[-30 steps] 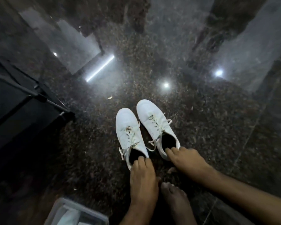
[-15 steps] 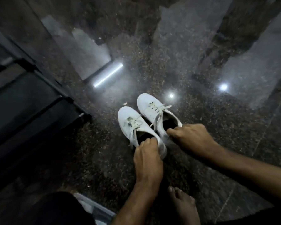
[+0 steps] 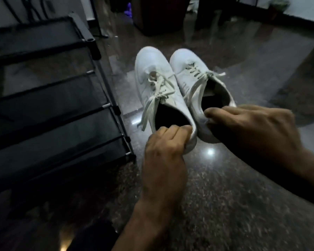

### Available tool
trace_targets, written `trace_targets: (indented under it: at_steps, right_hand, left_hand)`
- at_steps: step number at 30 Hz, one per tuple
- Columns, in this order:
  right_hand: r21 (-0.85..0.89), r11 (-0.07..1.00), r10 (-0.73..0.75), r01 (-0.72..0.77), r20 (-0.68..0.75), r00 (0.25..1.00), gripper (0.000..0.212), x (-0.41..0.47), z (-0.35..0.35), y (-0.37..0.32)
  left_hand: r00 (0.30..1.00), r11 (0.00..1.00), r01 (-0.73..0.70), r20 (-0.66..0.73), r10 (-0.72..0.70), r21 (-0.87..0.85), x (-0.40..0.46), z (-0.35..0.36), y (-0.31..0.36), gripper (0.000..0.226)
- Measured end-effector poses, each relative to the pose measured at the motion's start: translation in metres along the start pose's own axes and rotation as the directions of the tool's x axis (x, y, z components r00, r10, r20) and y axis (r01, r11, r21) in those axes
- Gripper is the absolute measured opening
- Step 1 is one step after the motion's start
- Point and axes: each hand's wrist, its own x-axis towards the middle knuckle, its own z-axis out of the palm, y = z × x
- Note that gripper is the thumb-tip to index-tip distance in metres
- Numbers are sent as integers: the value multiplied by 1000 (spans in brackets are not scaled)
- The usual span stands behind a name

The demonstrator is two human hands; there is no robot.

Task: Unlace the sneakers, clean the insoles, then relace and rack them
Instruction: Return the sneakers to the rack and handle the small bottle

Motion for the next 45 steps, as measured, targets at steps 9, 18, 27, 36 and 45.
trace_targets:
  at_steps: [9, 18, 27, 36, 45]
  right_hand:
    - [72, 976, -198, 207, -112, 974, 25, 63, -49, 9]
    - [321, 938, -134, 131, -12, 991, 24, 170, -183, -40]
    - [371, 925, -162, 77, 202, 966, 19, 249, -278, -75]
    - [425, 898, -261, 115, 305, 916, 22, 310, -194, -62]
    - [453, 859, -422, 239, 362, 831, 16, 397, -136, -32]
  left_hand:
    - [994, 973, 66, -104, -44, 221, 38, -75, 49, 19]
    - [962, 914, 274, -78, -263, 300, 117, -241, 101, 24]
    - [885, 853, 451, -9, -466, 263, 173, -354, 121, 45]
    - [823, 802, 542, 37, -567, 250, 220, -312, 58, 47]
    - [720, 701, 680, -15, -694, 216, 295, -269, 22, 35]
